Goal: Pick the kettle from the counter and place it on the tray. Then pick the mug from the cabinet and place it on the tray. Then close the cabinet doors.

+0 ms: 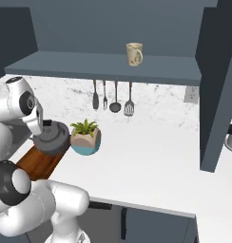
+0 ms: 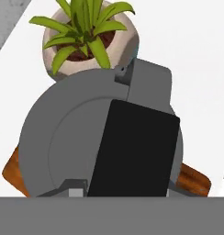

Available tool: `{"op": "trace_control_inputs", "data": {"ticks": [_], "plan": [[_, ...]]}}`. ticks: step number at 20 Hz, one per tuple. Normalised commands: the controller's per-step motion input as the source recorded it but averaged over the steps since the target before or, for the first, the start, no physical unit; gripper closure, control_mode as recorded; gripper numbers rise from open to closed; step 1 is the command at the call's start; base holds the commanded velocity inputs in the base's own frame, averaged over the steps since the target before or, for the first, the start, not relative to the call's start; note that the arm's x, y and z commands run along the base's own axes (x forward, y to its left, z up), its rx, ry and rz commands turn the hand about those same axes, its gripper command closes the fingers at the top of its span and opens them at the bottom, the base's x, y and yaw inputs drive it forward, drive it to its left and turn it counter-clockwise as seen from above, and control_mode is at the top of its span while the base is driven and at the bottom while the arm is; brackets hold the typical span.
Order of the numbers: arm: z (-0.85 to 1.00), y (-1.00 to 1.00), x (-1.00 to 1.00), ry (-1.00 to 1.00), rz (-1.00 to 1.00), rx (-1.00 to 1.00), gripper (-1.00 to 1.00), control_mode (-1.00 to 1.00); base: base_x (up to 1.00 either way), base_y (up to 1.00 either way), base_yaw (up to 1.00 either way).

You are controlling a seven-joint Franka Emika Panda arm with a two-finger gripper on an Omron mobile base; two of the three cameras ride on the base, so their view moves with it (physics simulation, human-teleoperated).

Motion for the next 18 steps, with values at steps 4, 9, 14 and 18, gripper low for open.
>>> {"op": "trace_control_inputs", "data": {"ticks": [4, 9, 14, 18], "plan": [[-0.2, 0.44, 0.31, 0.0, -0.05, 0.0, 1.0, -1.0, 0.0, 0.0, 0.0], [-0.21, 0.3, 0.37, 0.0, -0.02, 0.02, 1.0, -1.0, 0.0, 0.0, 0.0], [-0.25, 0.17, 0.38, 0.0, -0.01, 0.02, 1.0, -1.0, 0.0, 0.0, 0.0], [-0.28, 0.12, 0.29, 0.0, 0.0, 0.0, 1.0, -1.0, 0.0, 0.0, 0.0]]}}
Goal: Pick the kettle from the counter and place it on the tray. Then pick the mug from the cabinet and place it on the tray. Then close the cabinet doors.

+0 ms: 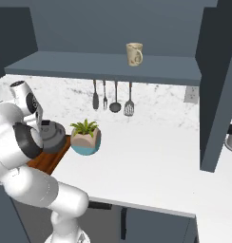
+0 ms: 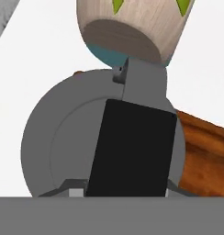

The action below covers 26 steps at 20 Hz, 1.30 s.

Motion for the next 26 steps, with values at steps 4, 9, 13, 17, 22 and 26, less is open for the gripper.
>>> {"op": "trace_control_inputs", "data": {"ticks": [4, 9, 13, 17, 22, 26], "plan": [[-0.21, 0.07, 0.28, 0.0, 0.0, 0.0, 1.0, -1.0, 0.0, 0.0, 0.0], [-0.14, 0.06, 0.29, 0.0, 0.0, 0.0, 1.0, -1.0, 0.0, 0.0, 0.0], [-0.16, 0.0, 0.05, 0.0, 0.0, 0.0, 1.0, -1.0, 0.0, 0.0, 0.0], [-0.17, -0.01, -0.03, -0.01, 0.0, 0.0, -1.0, -1.0, 0.0, 0.0, 0.0], [-0.02, -0.12, -0.05, -0.05, 0.0, 0.01, -1.0, -1.0, 0.0, 0.0, 0.0], [0.06, -0.25, -0.12, -0.03, 0.0, 0.07, -1.0, -1.0, 0.0, 0.0, 0.0]]}}
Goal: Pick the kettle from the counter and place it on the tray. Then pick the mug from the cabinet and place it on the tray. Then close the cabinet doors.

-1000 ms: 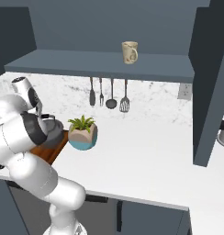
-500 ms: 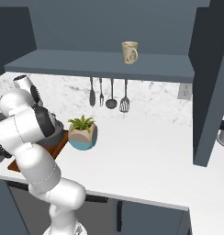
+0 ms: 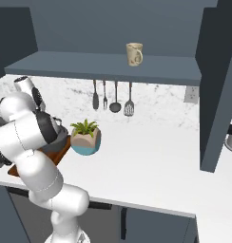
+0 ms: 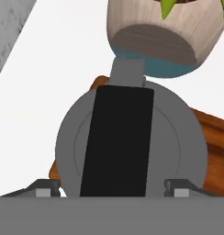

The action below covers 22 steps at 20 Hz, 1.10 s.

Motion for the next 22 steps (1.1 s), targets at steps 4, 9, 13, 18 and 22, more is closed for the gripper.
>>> {"op": "trace_control_inputs", "data": {"ticks": [4, 9, 13, 18, 22], "plan": [[0.24, -0.27, -0.23, -0.06, 0.0, 0.12, -1.0, -1.0, 0.0, 0.0, 0.0], [0.35, -0.25, -0.51, -0.07, 0.0, 0.1, -1.0, -1.0, 0.0, 0.0, 0.0], [0.29, -0.24, -0.66, -0.13, 0.14, 0.04, -1.0, -1.0, 0.0, 0.0, 0.0], [0.19, -0.26, -0.68, -0.22, 0.24, 0.0, -1.0, -1.0, 0.0, 0.0, 0.0], [0.12, -0.29, -0.72, -0.27, 0.29, 0.0, -1.0, -1.0, 0.0, 0.0, 0.0]]}}
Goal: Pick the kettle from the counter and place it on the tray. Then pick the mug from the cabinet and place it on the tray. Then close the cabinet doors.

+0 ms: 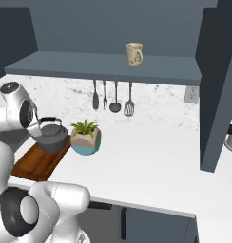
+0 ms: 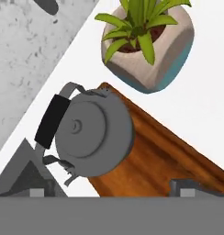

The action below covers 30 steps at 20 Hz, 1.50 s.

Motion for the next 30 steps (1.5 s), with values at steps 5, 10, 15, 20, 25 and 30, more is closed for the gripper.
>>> {"op": "trace_control_inputs", "data": {"ticks": [5, 10, 15, 20, 25, 30], "plan": [[0.24, -0.35, -0.68, -0.24, 0.4, -0.02, -1.0, -1.0, 0.0, 0.0, 0.0], [0.37, -0.38, -0.61, -0.28, 0.43, -0.2, -1.0, -1.0, 0.0, 0.0, 0.0], [0.59, -0.3, -0.43, -0.22, 0.28, -0.28, -1.0, -1.0, 0.0, 0.0, 0.0], [0.63, -0.42, -0.3, -0.14, 0.1, -0.29, -1.0, -1.0, 0.0, 0.0, 0.0], [0.68, -0.46, -0.13, -0.01, 0.0, -0.23, -1.0, -1.0, 0.0, 0.0, 0.0], [0.63, -0.53, -0.16, -0.02, 0.0, -0.14, -1.0, -1.0, 0.0, 0.0, 0.0]]}}
